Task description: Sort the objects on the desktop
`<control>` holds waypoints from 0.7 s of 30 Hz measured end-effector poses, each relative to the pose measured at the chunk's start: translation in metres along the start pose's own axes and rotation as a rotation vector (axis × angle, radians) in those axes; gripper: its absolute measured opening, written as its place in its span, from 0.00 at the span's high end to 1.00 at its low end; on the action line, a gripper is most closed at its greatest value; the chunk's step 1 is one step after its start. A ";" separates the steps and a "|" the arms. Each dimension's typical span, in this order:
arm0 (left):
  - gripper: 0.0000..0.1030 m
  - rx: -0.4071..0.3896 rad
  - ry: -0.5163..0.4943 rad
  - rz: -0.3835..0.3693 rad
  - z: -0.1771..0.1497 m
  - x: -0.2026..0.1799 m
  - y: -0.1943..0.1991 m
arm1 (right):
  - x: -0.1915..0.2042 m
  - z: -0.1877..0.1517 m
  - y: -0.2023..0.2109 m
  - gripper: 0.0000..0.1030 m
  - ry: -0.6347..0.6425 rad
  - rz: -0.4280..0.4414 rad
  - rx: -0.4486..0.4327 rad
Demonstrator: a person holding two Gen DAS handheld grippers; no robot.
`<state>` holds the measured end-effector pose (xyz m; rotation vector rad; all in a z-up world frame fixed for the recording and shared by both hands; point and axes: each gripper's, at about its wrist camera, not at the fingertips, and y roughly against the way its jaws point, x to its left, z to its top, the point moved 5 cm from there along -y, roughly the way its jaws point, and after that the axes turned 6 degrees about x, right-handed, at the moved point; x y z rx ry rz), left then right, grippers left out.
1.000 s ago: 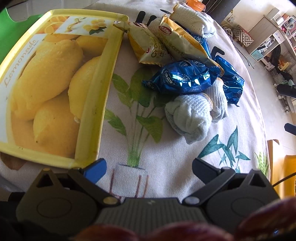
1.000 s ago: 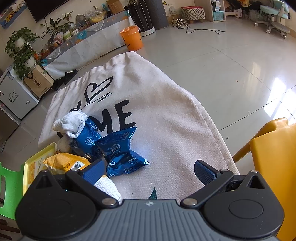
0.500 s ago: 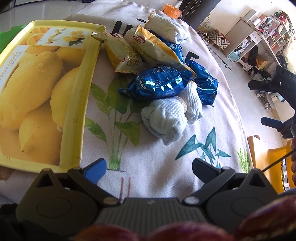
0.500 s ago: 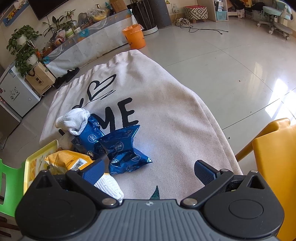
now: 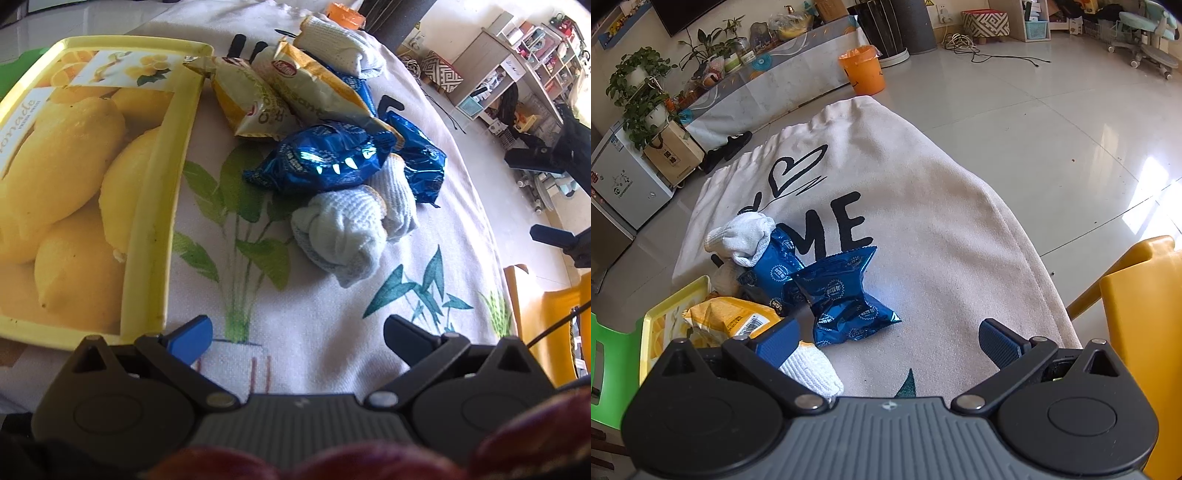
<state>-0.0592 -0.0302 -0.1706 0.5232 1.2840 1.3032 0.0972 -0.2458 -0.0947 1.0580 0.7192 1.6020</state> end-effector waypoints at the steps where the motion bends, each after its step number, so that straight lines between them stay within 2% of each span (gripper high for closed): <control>1: 0.01 -0.005 0.006 0.008 0.001 0.002 0.001 | 0.001 0.000 0.000 0.00 0.002 0.002 -0.001; 4: 0.01 -0.006 0.008 0.053 0.002 0.006 0.001 | 0.002 -0.001 -0.001 0.00 0.009 0.002 0.001; 21: 0.01 0.007 0.032 0.115 0.005 0.012 0.006 | 0.004 -0.008 -0.008 0.00 0.024 0.018 0.029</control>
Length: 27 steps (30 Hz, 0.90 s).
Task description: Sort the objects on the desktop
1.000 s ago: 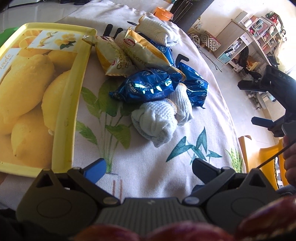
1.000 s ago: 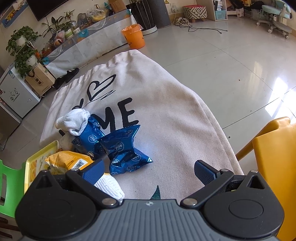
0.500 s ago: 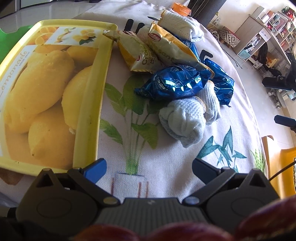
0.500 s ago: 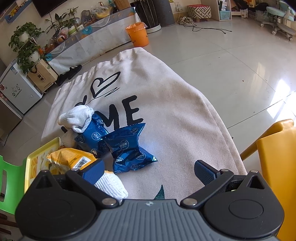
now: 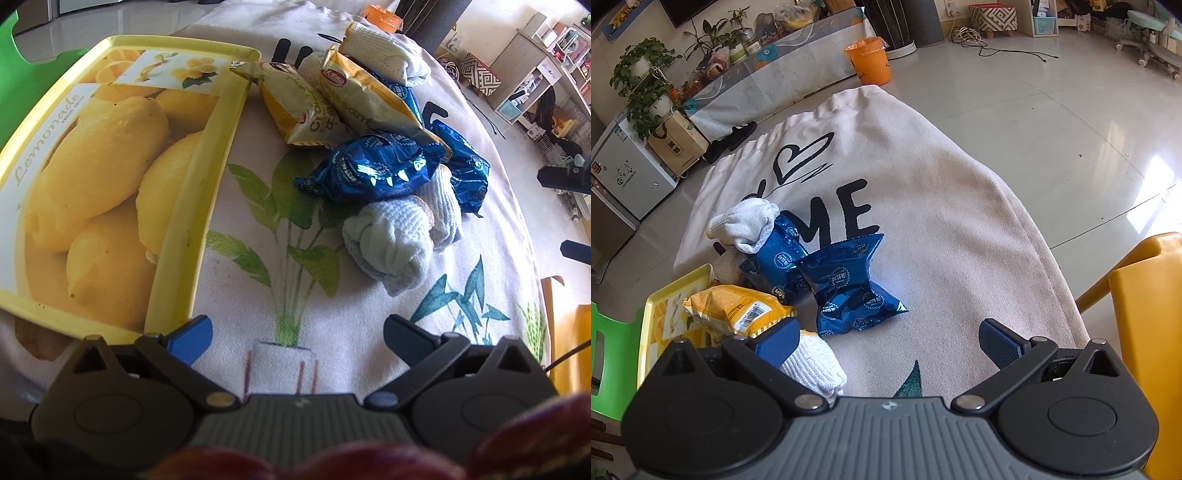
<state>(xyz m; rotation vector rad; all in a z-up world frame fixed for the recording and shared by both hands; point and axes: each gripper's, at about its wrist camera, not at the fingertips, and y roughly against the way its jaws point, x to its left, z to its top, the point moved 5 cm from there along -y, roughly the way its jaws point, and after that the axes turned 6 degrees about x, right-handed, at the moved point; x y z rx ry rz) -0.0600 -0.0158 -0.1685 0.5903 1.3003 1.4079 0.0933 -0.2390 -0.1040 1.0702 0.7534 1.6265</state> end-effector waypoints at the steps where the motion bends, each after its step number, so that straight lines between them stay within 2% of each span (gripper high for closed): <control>1: 0.01 0.003 -0.009 -0.006 -0.001 -0.003 0.001 | 0.000 -0.001 -0.001 0.00 0.002 0.005 0.002; 11: 0.01 0.016 -0.064 0.003 -0.006 -0.034 0.021 | 0.012 -0.019 -0.006 0.00 0.087 0.021 0.019; 17: 0.01 -0.023 -0.134 0.069 -0.016 -0.045 0.040 | 0.023 -0.030 0.003 0.00 0.196 -0.023 -0.020; 24: 0.01 -0.073 -0.160 0.187 -0.023 -0.046 0.064 | 0.031 -0.045 0.029 0.00 0.279 -0.124 -0.173; 27: 0.01 -0.081 -0.151 0.200 -0.024 -0.044 0.072 | 0.035 -0.056 0.033 0.00 0.281 -0.077 -0.142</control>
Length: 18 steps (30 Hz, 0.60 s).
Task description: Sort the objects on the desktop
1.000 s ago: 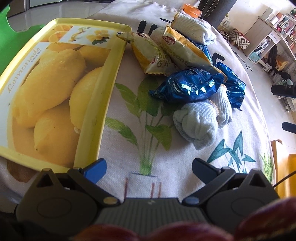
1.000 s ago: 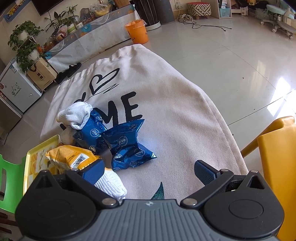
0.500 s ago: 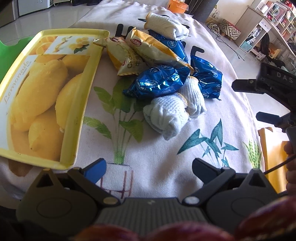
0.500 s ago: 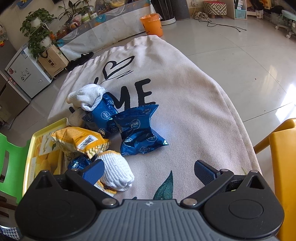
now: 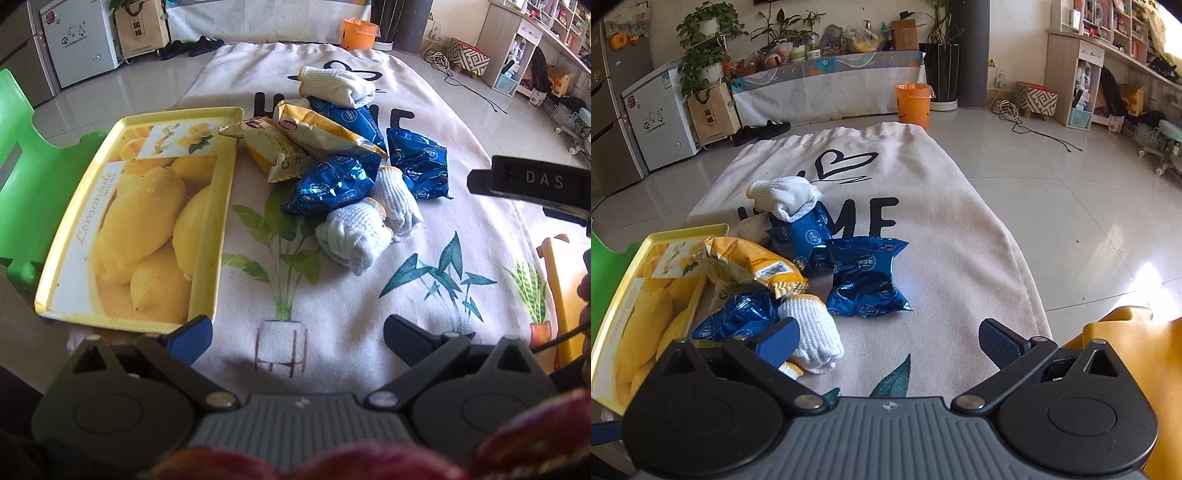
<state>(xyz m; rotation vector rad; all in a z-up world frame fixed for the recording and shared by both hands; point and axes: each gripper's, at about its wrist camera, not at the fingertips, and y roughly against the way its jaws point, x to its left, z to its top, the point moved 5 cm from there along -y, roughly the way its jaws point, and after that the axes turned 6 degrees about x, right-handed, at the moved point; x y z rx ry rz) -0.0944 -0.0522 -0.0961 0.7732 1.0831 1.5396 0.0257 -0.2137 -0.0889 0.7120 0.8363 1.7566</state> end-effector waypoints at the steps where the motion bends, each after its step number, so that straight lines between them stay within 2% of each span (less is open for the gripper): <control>1: 0.01 -0.003 0.005 0.005 0.000 0.001 0.002 | 0.001 -0.004 0.002 0.00 -0.016 0.030 0.009; 4: 0.01 -0.020 0.020 0.035 0.000 0.003 0.009 | -0.002 -0.015 0.007 0.00 -0.090 0.079 0.018; 6: 0.01 -0.029 0.020 0.062 0.000 0.003 0.014 | -0.002 -0.019 0.009 0.00 -0.100 0.046 0.031; 9: 0.01 -0.026 0.008 0.090 0.000 0.001 0.021 | 0.004 -0.029 0.014 0.00 -0.037 -0.002 0.051; 13: 0.00 -0.012 0.037 0.097 0.001 0.002 0.027 | 0.002 -0.034 0.017 0.00 -0.090 0.078 0.066; 18: 0.01 -0.004 0.047 0.093 0.003 0.000 0.033 | 0.004 -0.037 0.014 0.00 -0.103 0.073 0.093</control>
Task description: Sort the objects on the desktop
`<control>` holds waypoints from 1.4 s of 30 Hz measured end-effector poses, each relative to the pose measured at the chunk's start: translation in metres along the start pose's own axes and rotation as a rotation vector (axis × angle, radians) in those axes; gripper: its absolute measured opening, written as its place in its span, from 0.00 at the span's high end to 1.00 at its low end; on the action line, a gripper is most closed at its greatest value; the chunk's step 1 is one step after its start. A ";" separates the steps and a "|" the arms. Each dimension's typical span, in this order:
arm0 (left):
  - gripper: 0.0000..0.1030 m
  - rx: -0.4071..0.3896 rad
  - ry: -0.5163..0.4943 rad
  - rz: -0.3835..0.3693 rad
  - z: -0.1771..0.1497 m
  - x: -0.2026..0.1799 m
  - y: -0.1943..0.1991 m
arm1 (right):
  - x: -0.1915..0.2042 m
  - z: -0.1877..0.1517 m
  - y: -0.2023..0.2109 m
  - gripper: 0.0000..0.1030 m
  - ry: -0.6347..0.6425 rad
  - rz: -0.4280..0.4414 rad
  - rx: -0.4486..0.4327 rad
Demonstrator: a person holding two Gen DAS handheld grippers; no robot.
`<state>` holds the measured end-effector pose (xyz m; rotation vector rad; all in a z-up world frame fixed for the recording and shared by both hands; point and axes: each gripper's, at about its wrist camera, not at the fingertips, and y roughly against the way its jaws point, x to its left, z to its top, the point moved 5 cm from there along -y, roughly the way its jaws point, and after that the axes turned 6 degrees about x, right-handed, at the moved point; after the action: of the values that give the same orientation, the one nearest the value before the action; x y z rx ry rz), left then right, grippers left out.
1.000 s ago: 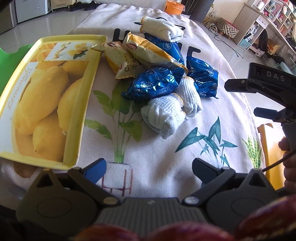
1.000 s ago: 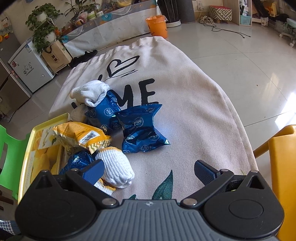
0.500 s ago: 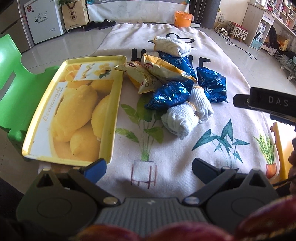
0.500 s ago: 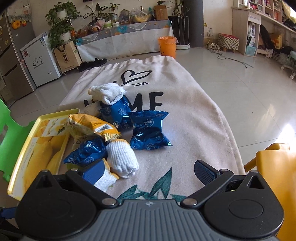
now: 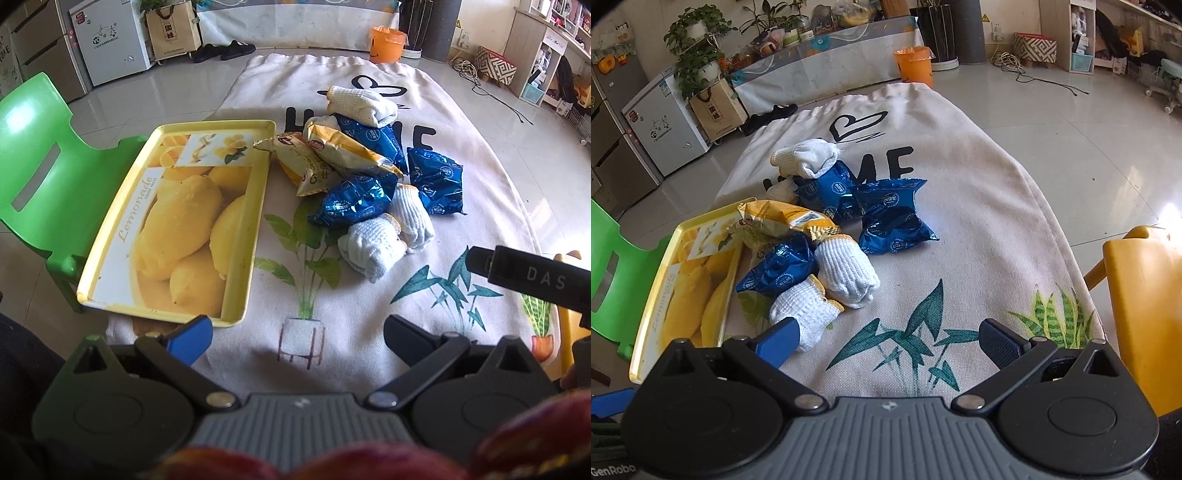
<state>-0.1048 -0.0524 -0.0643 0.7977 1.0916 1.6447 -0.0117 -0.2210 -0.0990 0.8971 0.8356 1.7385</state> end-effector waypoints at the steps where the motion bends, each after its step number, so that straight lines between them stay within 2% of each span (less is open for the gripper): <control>1: 0.00 0.000 -0.004 0.008 0.000 -0.001 0.001 | 0.002 -0.001 -0.001 0.00 0.002 0.003 0.006; 18: 0.00 -0.006 -0.003 0.030 0.004 -0.001 0.012 | 0.008 -0.001 -0.005 0.00 0.028 0.019 0.011; 35: 0.00 -0.025 -0.022 0.079 0.005 -0.003 0.024 | 0.008 0.002 -0.004 0.00 0.043 -0.010 -0.002; 42: 0.00 -0.043 -0.031 0.065 0.007 -0.009 0.032 | 0.005 0.003 -0.003 0.00 0.030 -0.010 -0.005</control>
<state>-0.1077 -0.0633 -0.0324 0.8352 1.0152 1.6988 -0.0088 -0.2146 -0.0990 0.8637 0.8537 1.7481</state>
